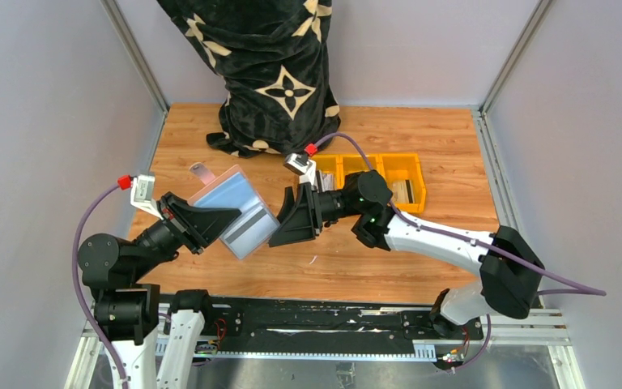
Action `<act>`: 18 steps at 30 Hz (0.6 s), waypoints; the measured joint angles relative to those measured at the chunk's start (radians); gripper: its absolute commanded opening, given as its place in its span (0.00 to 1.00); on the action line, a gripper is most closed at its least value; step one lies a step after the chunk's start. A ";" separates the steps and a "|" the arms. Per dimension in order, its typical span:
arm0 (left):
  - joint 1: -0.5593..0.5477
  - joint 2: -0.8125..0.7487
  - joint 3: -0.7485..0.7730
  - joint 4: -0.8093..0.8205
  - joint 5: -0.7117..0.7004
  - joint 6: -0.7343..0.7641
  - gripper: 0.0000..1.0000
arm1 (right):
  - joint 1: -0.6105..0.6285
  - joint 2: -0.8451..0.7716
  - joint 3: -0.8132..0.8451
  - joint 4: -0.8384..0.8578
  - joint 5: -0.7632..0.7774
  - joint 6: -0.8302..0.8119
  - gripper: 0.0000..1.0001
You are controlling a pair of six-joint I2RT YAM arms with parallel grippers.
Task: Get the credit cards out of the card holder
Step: Remove the credit card from the card holder.
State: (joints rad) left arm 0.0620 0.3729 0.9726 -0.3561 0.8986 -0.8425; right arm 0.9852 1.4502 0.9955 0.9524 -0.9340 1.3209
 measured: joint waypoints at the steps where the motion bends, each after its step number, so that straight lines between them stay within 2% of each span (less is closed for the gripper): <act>1: 0.000 0.005 0.000 0.007 0.000 -0.013 0.00 | 0.000 -0.013 -0.019 0.023 0.000 0.002 0.60; 7: 0.000 0.031 0.005 0.034 0.021 -0.076 0.00 | 0.000 -0.080 -0.073 0.076 0.011 -0.039 0.57; 18: 0.000 0.051 0.039 0.042 0.069 -0.131 0.00 | 0.000 -0.170 -0.055 -0.201 0.107 -0.351 0.19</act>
State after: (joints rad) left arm 0.0620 0.4236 1.0119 -0.3138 0.9672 -0.9733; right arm 0.9852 1.2800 0.9401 0.7513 -0.8268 0.9695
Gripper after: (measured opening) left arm 0.047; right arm 0.262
